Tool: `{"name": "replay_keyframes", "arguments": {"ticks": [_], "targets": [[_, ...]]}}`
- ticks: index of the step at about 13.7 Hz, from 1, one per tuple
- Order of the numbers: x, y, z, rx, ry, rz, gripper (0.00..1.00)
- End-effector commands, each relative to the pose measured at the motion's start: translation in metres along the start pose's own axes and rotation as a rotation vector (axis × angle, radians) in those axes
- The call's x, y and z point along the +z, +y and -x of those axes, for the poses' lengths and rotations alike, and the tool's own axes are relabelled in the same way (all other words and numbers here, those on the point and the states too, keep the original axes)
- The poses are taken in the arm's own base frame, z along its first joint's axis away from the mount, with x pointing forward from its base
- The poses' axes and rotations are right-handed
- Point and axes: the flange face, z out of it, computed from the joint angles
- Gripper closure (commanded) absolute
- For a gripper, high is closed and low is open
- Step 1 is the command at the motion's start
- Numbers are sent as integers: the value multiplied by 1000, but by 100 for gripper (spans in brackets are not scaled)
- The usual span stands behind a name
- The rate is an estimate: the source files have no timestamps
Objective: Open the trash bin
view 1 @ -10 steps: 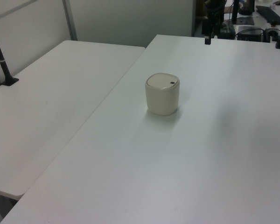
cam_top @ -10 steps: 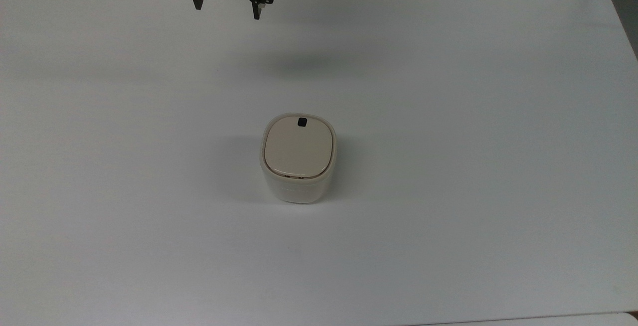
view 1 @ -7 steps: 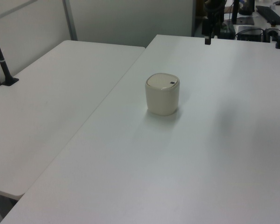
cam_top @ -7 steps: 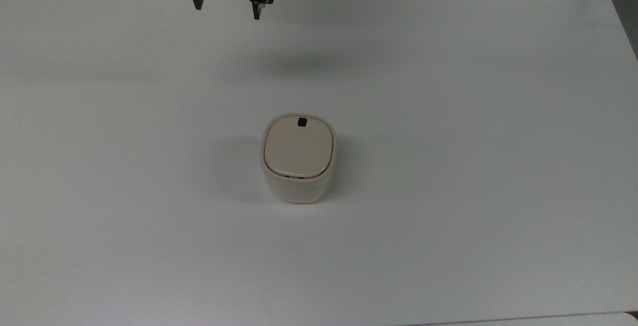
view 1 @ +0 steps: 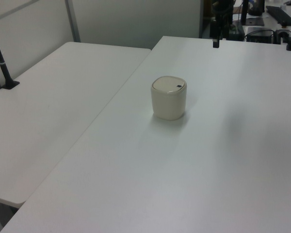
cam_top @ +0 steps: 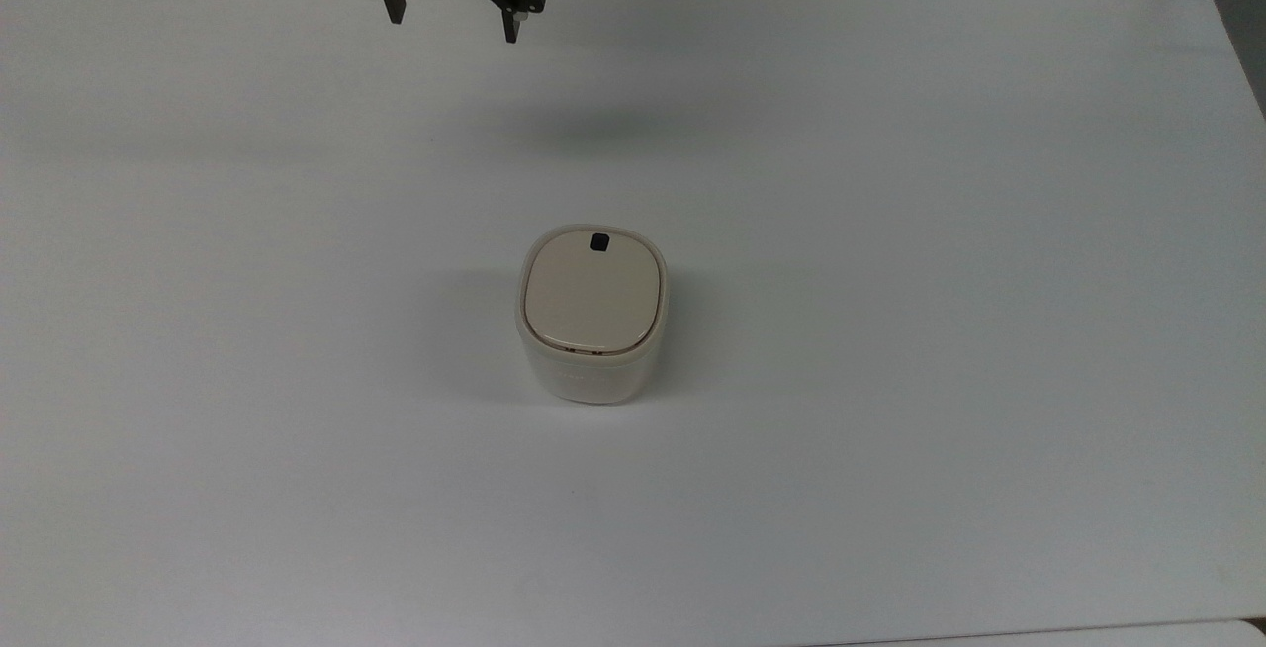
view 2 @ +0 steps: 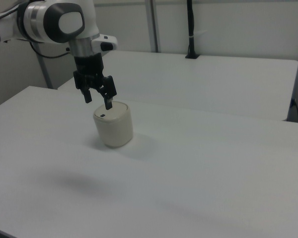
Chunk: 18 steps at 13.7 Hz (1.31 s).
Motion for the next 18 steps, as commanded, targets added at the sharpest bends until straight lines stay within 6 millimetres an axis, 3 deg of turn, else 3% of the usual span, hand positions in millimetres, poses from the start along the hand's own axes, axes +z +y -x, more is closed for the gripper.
{"name": "replay_keyframes", "arguments": {"ticks": [1,2,4,8,12,16,18], "targets": [[8,-5,-6,-32,-3,0,15],[12,-12,-13,-45,20,-7,50],[23,-25,-30,-46,78,-50,100],[39,-51,-55,-42,184,-112,100],[73,-108,-78,-89,191,-104,100],[112,-138,-94,-70,197,-88,100],[120,-142,-102,-57,222,-91,100]]}}
